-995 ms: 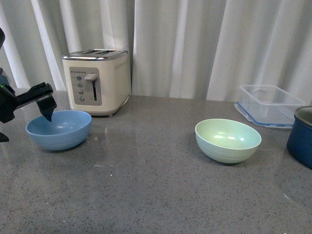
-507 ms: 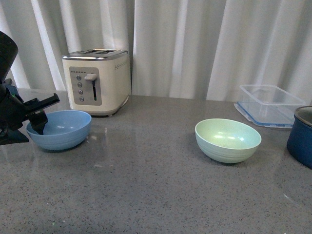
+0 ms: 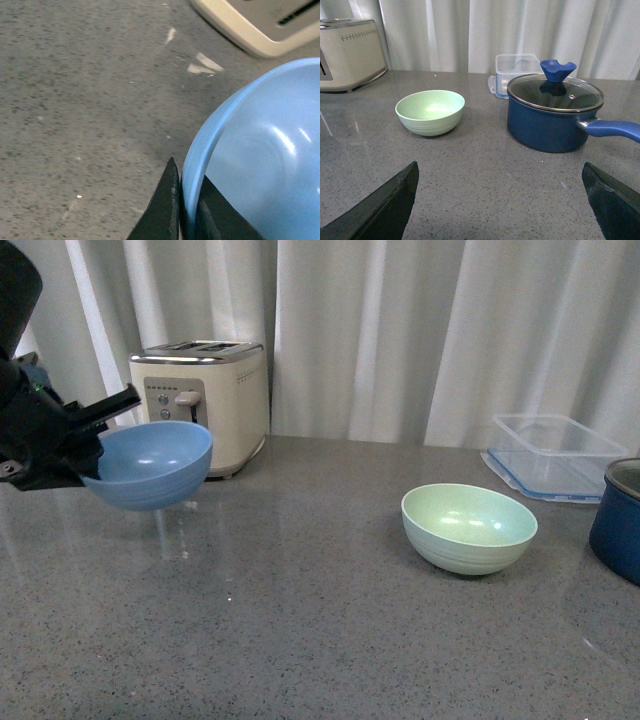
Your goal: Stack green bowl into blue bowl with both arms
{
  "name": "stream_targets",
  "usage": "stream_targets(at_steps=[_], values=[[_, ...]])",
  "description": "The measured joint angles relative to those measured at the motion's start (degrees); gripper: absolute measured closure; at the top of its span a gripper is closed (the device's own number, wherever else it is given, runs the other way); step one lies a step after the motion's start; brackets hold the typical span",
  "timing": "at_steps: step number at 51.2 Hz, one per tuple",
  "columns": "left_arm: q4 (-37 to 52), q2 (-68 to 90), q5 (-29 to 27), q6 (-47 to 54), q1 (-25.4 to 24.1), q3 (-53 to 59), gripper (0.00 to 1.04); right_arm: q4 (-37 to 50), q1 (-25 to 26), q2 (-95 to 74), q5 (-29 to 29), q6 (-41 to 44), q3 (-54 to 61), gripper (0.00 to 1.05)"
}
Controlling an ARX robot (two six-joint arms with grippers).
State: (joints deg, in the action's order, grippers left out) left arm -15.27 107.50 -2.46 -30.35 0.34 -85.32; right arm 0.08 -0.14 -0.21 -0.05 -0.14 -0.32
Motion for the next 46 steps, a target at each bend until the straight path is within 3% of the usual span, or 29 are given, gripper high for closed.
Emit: stream_targets(at_steps=[20,46], values=[[-1.9,3.9,-1.1,0.0,12.7,-6.0,1.01,0.0,0.0,0.0,0.0,0.0,0.0,0.1],[-4.6,11.2,-2.9,0.0,16.3,-11.1,1.01,0.0,0.0,0.0,0.0,0.0,0.0,0.1]])
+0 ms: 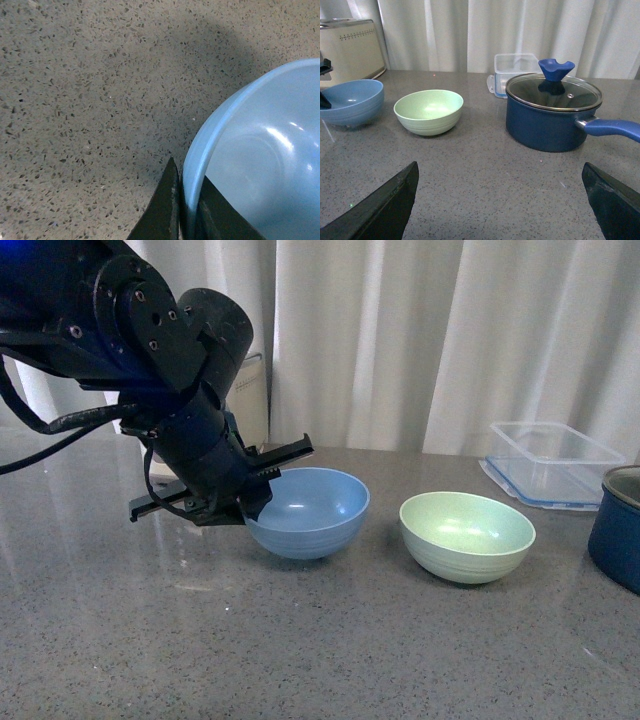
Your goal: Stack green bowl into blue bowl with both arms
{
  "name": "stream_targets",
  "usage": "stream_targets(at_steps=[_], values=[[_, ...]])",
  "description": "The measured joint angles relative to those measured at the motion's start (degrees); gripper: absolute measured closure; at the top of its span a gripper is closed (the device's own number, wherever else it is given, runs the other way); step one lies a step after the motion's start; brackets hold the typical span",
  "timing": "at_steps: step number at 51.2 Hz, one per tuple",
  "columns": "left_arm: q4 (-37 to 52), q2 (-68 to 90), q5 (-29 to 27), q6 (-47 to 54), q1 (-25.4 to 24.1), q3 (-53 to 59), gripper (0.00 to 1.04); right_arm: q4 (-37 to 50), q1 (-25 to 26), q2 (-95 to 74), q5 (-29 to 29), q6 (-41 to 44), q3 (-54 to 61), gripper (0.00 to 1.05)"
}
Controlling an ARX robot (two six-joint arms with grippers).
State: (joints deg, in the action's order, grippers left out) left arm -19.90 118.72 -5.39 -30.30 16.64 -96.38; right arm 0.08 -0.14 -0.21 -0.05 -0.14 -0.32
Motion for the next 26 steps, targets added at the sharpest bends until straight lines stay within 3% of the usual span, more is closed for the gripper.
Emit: stream_targets(at_steps=[17,26], values=[[-1.1,3.4,-0.4,0.0,1.5,-3.0,1.01,0.0,0.0,0.0,0.0,0.0,0.0,0.1],[0.7,3.1,0.0,0.3,2.0,-2.6,0.65,0.0,0.0,0.0,0.0,0.0,0.0,0.1]])
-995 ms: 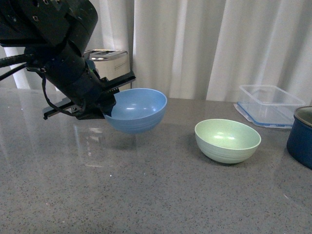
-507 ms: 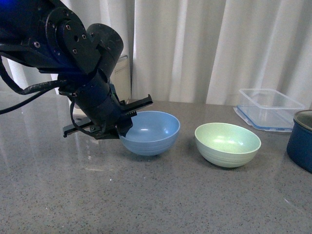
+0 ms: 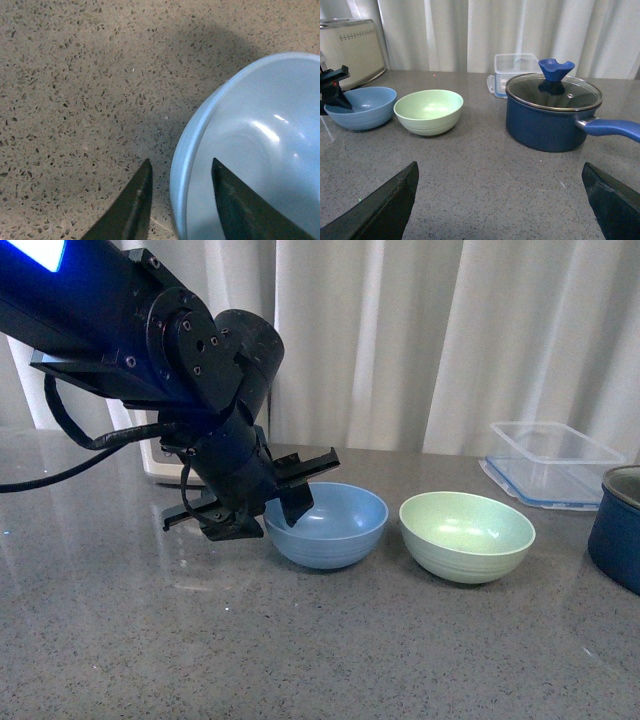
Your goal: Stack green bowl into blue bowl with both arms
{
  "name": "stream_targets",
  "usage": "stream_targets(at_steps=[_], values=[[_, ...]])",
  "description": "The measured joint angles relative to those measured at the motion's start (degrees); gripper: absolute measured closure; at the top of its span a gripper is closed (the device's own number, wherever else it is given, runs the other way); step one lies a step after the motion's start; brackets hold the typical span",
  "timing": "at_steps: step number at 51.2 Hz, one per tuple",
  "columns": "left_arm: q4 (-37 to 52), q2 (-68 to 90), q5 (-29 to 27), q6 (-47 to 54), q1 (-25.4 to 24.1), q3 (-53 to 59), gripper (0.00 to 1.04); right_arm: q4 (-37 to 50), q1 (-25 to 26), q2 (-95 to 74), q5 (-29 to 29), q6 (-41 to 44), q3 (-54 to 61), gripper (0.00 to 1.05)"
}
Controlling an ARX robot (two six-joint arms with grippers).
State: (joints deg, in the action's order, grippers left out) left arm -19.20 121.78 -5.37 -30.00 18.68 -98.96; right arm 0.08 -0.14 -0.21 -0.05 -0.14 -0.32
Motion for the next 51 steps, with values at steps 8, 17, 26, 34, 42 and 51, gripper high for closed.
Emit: stream_targets(at_steps=[8,17,26,34,42,51], values=[[6.1,-4.5,1.3,2.0,0.3,4.3,0.4,0.0,0.0,0.0,0.0,0.0,0.0,0.1],[22.9,-19.8,-2.2,9.9,0.7,15.0,0.07,0.0,0.0,0.0,0.0,0.0,0.0,0.1],[38.4,-28.4,-11.3,20.0,0.3,23.8,0.22,0.0,0.0,0.0,0.0,0.0,0.0,0.1],[53.3,-36.9,-9.2,27.7,-3.5,47.1,0.54,0.0,0.0,0.0,0.0,0.0,0.0,0.1],[59.0,-44.4,-6.4,28.9,-7.1,61.7,0.83,0.0,0.0,0.0,0.0,0.0,0.0,0.1],[62.4,-50.7,-3.8,29.3,-9.2,70.8,1.01,0.0,0.0,0.0,0.0,0.0,0.0,0.1]])
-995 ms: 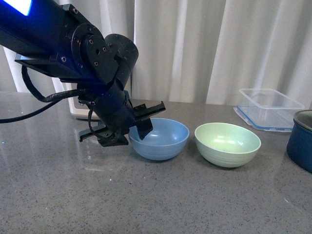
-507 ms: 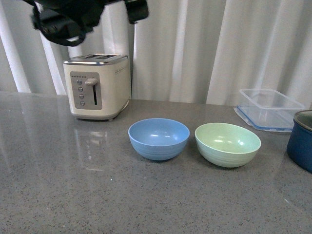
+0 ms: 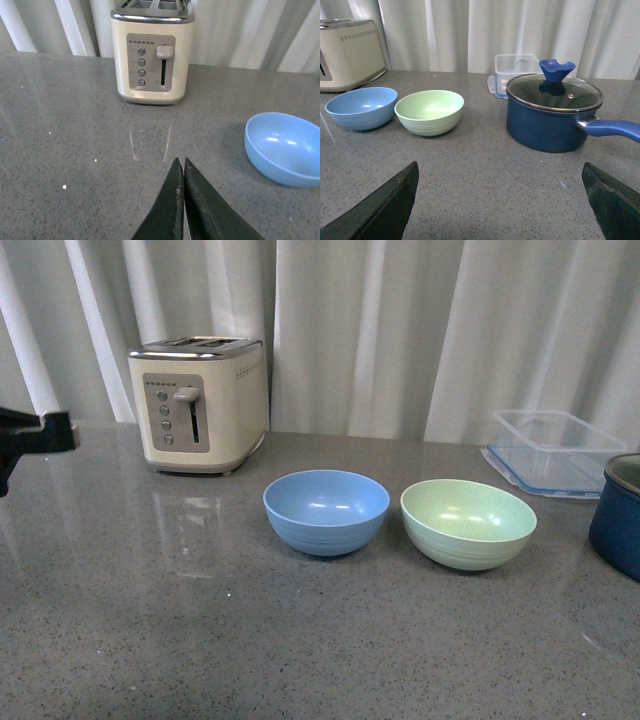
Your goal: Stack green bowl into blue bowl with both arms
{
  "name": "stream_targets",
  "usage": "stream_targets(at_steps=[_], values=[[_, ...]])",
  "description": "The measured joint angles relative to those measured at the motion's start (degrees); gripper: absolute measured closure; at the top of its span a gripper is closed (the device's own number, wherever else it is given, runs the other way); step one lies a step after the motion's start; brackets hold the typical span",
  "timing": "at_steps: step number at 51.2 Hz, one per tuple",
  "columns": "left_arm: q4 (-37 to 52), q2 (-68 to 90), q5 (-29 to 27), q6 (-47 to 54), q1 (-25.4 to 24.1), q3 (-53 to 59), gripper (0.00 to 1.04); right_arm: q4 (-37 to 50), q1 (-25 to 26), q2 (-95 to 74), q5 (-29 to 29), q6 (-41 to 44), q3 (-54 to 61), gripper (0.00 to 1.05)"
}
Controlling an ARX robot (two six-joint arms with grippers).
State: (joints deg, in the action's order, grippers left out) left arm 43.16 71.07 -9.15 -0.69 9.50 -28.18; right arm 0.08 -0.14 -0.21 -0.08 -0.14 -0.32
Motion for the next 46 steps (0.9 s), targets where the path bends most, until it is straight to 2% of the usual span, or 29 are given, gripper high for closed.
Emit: stream_targets(at_steps=[13,24,32,46], values=[[1.8,-8.6,2.9,0.2,-3.3,11.4,1.01,0.0,0.0,0.0,0.0,0.0,0.0,0.1],[1.3,-14.6,4.7,0.2,-4.7,16.7,1.01,0.0,0.0,0.0,0.0,0.0,0.0,0.1],[-0.9,-20.5,8.8,0.2,-8.9,20.3,1.01,0.0,0.0,0.0,0.0,0.0,0.0,0.1],[-6.2,-29.4,9.0,0.2,-9.4,24.0,1.01,0.0,0.0,0.0,0.0,0.0,0.0,0.1]])
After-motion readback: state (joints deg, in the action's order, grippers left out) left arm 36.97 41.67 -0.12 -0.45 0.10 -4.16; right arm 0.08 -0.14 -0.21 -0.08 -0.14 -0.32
